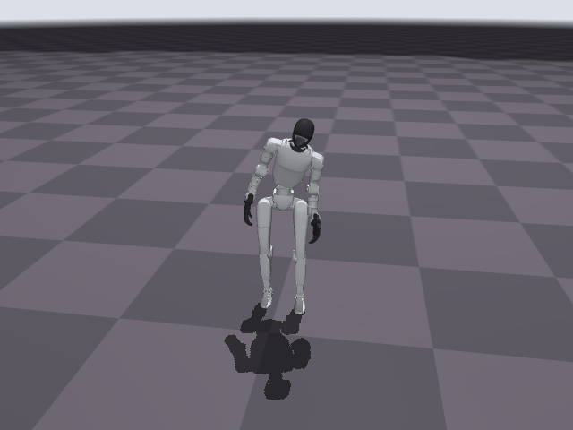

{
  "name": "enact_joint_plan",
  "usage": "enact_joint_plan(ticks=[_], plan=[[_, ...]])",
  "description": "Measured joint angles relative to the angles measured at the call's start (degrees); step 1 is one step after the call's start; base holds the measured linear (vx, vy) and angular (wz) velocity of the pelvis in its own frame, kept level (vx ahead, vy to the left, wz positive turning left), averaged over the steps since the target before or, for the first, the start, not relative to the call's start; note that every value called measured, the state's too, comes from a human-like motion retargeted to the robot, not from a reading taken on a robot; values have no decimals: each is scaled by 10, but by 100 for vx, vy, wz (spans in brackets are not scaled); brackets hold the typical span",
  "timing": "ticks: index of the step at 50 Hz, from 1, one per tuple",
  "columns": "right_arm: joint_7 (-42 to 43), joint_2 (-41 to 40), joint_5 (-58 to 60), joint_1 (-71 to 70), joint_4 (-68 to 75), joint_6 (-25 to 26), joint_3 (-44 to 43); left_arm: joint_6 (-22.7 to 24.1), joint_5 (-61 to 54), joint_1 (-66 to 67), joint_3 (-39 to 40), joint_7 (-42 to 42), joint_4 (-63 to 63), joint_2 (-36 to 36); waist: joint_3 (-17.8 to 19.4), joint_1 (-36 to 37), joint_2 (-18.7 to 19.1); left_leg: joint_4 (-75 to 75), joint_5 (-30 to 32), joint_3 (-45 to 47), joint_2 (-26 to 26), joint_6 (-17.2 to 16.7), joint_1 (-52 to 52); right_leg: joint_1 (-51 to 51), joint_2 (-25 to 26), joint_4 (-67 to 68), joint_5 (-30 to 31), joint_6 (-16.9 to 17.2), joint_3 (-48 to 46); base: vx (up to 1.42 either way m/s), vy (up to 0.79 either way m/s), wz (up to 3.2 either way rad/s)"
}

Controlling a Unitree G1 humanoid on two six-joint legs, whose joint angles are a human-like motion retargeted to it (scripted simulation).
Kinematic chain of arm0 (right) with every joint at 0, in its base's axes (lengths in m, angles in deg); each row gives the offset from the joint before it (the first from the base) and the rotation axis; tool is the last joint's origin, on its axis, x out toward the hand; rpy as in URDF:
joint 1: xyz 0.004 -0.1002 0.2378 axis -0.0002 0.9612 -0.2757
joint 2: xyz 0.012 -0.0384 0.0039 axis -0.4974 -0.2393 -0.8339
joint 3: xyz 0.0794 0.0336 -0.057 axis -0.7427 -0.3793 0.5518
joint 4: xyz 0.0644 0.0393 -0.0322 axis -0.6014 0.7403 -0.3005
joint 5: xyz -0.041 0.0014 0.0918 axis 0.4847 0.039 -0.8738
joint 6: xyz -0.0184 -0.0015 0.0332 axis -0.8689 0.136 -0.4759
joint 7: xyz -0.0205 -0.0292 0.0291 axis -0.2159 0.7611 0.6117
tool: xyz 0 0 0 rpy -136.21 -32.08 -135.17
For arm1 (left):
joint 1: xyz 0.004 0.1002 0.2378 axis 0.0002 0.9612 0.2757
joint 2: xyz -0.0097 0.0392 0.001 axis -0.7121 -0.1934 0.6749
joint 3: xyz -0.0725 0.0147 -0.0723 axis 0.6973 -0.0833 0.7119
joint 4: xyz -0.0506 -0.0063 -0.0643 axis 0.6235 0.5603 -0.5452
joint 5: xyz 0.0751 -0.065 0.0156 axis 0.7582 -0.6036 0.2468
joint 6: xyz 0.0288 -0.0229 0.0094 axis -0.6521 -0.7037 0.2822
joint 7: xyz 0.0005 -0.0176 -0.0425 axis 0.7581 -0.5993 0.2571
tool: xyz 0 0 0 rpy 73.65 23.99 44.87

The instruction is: Walk run

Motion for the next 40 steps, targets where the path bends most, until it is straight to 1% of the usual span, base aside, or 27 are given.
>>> enact_joint_plan(ticks=[1, 2, 3, 4, 5, 6, 7, 8, 10, 13, 15, 17, 20, 24, 28, 32, 40], plan=[[6, 4, 2, -14, 12, -1, 2, 10, 1, -24, 25, 15, 17, -8, 17, 9, -1, -35, 34, -45, 2, -25, 3, 2, 16, 0, -3, -2, 10, 6, 8, -140], [13, 8, 8, -26, 21, -1, 6, 18, 0, -46, 50, 30, 32, -15, 31, 16, -5, -62, 62, -86, 2, -39, 4, 3, 29, 1, -6, -3, 22, 8, 16, -144], [19, 13, 20, -34, 22, -2, 11, 23, -3, -63, 72, 46, 42, -21, 43, 18, -15, -74, 79, -119, 2, -34, 3, 3, 34, 5, -9, -2, 35, 9, 22, -134], [27, 17, 39, -45, 21, -2, 16, 26, -8, -82, 96, 61, 52, -28, 50, 14, -25, -60, 57, -116, -1, -19, -5, -6, 37, 13, -14, 1, 47, 5, 27, -122], [36, 19, 62, -57, 19, -2, 20, 28, -14, -101, 120, 75, 63, -36, 54, 6, -36, -32, 16, -95, -4, 1, -16, -17, 38, 24, -19, 5, 58, 0, 29, -115], [42, 18, 87, -60, 10, -2, 27, 30, -25, -112, 142, 81, 70, -48, 52, -6, -46, -17, 6, -39, 31, -2, -33, -28, 45, 31, -22, 5, 67, -2, 31, -100], [49, 17, 109, -65, 1, -3, 32, 30, -38, -124, 160, 84, 77, -60, 52, -19, -52, -2, -5, -11, 49, -3, -49, -38, 51, 35, -25, 6, 72, -4, 36, -60], [58, 14, 126, -70, -9, -3, 34, 28, -53, -140, 172, 82, 84, -73, 56, -37, -55, 15, -16, -39, 36, 3, -65, -47, 52, 33, -27, 8, 68, -7, 34, -28], [73, 8, 136, -71, -23, -10, 49, 20, -80, -161, 189, 73, 96, -98, 63, -56, -69, 43, -33, -62, 22, 3, -91, -57, 45, 24, -30, 17, 72, -3, 25, -22], [75, -3, 126, -62, -33, -26, 81, 16, -98, -184, 200, 62, 110, -136, 71, -60, -83, 54, -45, -20, 43, 12, -115, -68, 39, 9, -32, 39, 72, 10, 20, -42], [65, -6, 125, -58, -44, -32, 108, 21, -98, -199, 209, 66, 118, -153, 77, -55, -95, 61, -55, -25, 38, 17, -125, -73, 34, -4, -27, 52, 81, 1, 21, -71], [54, -7, 136, -59, -59, -33, 132, 25, -100, -208, 219, 63, 122, -164, 81, -51, -109, 68, -65, -12, 40, 23, -132, -72, 23, -19, -20, 62, 77, 1, 25, -86], [45, -15, 156, -62, -79, -30, 159, 27, -120, -213, 228, 53, 124, -177, 87, -58, -118, 76, -78, -2, 42, 29, -139, -70, 10, -38, -15, 79, 60, 2, 23, -52], [39, -24, 148, -59, -110, -32, 188, 26, -145, -219, 248, 26, 131, -189, 91, -61, -131, 91, -90, -1, 37, 37, -150, -71, 1, -52, -10, 98, 65, 5, 18, -36], [26, -26, 137, -59, -134, -34, 205, 35, -164, -226, 261, 18, 137, -195, 96, -69, -137, 100, -100, -4, 29, 48, -160, -77, -7, -58, -5, 107, 61, 0, 15, -18], [24, -23, 135, -61, -148, -31, 213, 34, -170, -233, 262, 7, 146, -200, 99, -74, -141, 105, -110, -3, 24, 57, -168, -84, -12, -61, 0, 112, 61, 0, 11, -3], [23, -24, 123, -64, -151, -27, 209, 32, -152, -226, 258, -10, 158, -206, 104, -81, -143, 114, -121, 0, 20, 67, -179, -90, -17, -66, 10, 117, 58, 0, 7, 0]])
